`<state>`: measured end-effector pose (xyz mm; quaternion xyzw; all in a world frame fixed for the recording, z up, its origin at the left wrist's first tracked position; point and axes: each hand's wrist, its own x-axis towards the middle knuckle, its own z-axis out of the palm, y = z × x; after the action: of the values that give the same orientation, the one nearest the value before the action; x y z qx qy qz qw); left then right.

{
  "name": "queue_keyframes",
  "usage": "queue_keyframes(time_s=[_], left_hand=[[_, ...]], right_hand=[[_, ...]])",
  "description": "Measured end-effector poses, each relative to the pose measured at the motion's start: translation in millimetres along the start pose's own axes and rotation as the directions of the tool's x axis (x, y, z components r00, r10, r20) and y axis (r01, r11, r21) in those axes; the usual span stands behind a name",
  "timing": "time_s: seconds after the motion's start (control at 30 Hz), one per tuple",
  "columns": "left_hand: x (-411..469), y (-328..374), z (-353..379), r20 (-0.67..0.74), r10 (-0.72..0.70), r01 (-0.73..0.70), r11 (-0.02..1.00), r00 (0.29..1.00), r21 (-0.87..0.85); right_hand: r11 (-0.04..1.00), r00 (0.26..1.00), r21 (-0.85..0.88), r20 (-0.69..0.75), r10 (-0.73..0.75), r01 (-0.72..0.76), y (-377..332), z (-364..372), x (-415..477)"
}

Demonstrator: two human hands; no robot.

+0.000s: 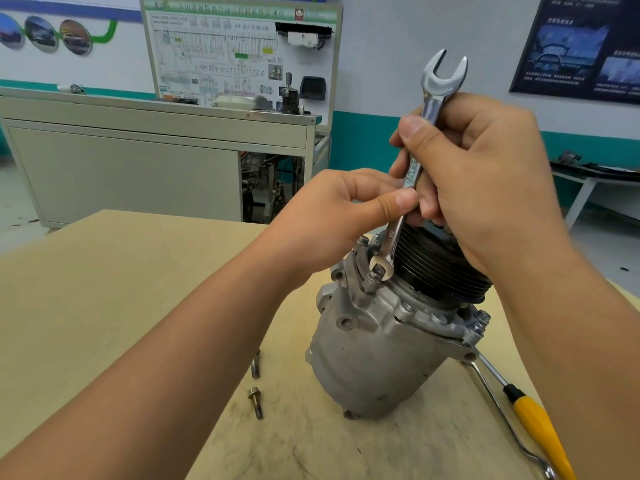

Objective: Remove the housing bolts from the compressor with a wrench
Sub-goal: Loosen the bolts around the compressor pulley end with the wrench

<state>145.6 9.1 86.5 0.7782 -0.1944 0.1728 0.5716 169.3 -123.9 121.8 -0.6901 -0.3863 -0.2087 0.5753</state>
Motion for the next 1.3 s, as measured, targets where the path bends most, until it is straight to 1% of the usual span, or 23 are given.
queue_keyframes(time_s=[0.17,0.27,0.4,0.47,0.57,0.67,0.77,0.83,1.0,1.1,1.17,1.23,1.3], left_hand=[[-2.0,-3.7,-2.8,0.02,0.001,0.0,1.0,1.0,-0.027],[-2.6,-4.8,-3.9,0.056,-0.025,0.026,1.0,0.998,-0.013],[-3.7,-2.6,-3.7,0.081,-0.014,0.014,1.0,0.997,0.002],[-3.4,-0.4,-2.0,0.05,-0.018,0.017,1.0,0.999,0.014],[-1.8,2.1,2.0,0.009,-0.03,0.029,0.999,1.0,0.041],[1.2,4.1,5.4,-0.005,-0.041,0.041,0.997,0.999,0.063],[4.4,4.5,7.3,-0.006,-0.061,0.061,0.997,0.998,0.037],[5.1,6.1,9.0,0.015,-0.061,0.06,0.998,0.998,0.036],[9.7,6.3,7.2,0.059,-0.087,0.078,0.988,0.994,0.134],[10.9,8.0,6.9,0.126,-0.096,0.082,0.991,0.987,0.11],[11.2,8.1,5.0,0.156,-0.098,0.083,0.992,0.983,0.1],[11.4,8.3,2.2,0.168,-0.102,0.085,0.991,0.98,0.106],[10.6,8.6,-1.0,0.165,-0.112,0.098,0.991,0.98,0.09]], right_hand=[[0.993,0.995,0.105,0.095,0.043,-0.053,-1.3,-3.1,2.9],[0.981,0.989,0.174,0.137,0.06,-0.083,-0.9,-6.0,1.2],[0.959,0.979,0.261,0.191,0.066,-0.115,0.0,-6.2,-6.5],[0.952,0.983,0.288,0.178,0.052,-0.102,-0.2,-5.9,-10.6],[0.965,0.995,0.258,0.101,0.013,-0.039,1.1,-6.0,-15.3],[0.965,1.0,0.264,0.026,0.002,-0.009,4.2,-8.6,-18.9],[0.975,0.998,0.221,-0.059,0.035,-0.021,7.0,-13.5,-21.9],[0.972,0.992,0.23,-0.097,0.078,-0.054,8.0,-17.2,-22.2],[0.936,0.983,0.319,-0.055,0.175,-0.149,11.0,-21.3,-16.5],[0.926,0.977,0.327,-0.04,0.21,-0.186,12.1,-21.2,-10.3],[0.909,0.971,0.35,-0.002,0.24,-0.224,11.6,-19.5,-5.2],[0.908,0.965,0.331,0.04,0.261,-0.259,10.6,-15.9,-0.5],[0.921,0.966,0.29,0.079,0.248,-0.26,9.2,-11.2,3.2]])
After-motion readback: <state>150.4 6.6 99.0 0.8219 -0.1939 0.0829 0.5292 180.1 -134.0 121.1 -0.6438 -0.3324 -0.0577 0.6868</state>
